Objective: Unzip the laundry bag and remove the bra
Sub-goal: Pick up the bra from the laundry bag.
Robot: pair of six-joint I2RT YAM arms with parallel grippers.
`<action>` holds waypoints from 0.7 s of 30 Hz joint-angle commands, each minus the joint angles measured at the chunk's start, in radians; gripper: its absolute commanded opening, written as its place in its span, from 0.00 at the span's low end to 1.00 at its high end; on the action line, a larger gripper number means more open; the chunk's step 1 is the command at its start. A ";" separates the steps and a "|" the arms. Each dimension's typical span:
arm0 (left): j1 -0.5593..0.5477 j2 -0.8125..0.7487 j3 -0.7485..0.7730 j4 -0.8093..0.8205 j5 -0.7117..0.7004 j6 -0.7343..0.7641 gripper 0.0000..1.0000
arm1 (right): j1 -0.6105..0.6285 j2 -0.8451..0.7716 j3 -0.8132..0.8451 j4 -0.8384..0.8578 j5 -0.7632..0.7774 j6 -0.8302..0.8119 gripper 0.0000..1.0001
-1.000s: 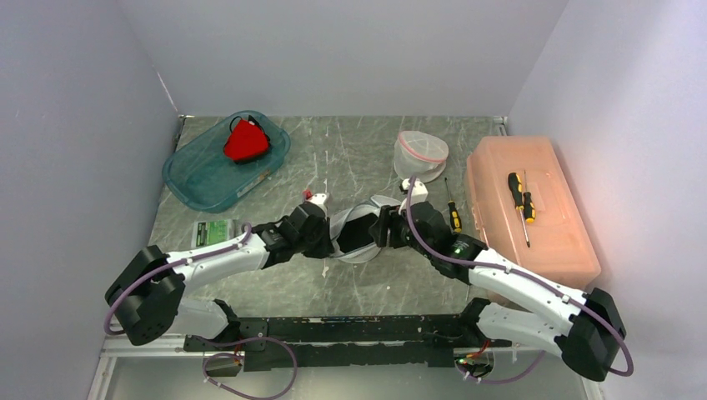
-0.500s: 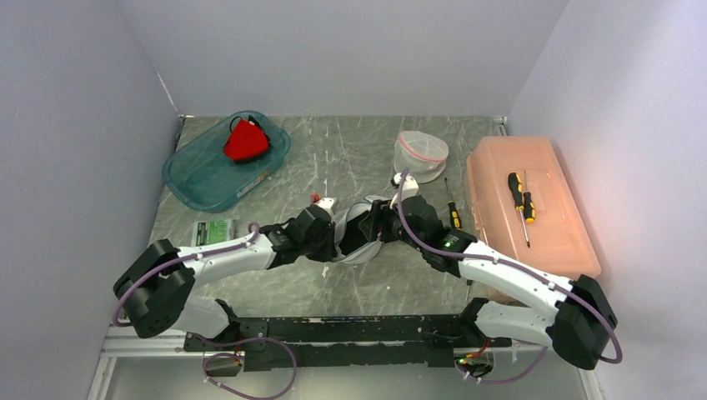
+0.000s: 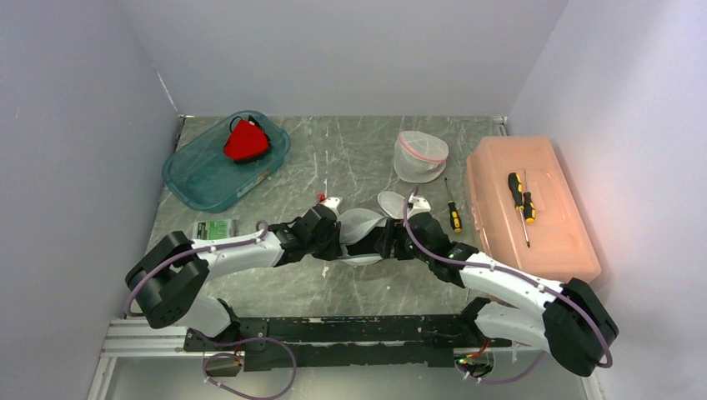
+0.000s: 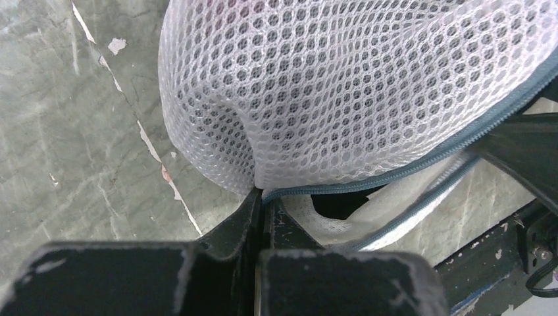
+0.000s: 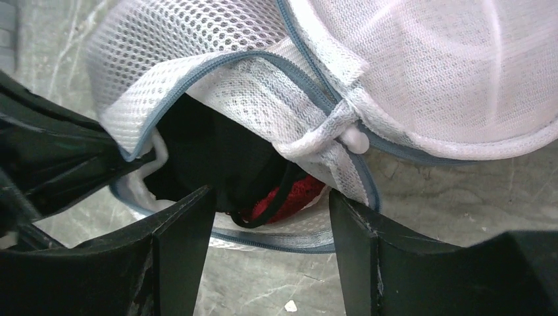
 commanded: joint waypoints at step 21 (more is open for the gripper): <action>-0.011 0.059 0.046 0.023 0.005 0.004 0.03 | -0.019 -0.056 0.224 0.015 -0.066 -0.010 0.67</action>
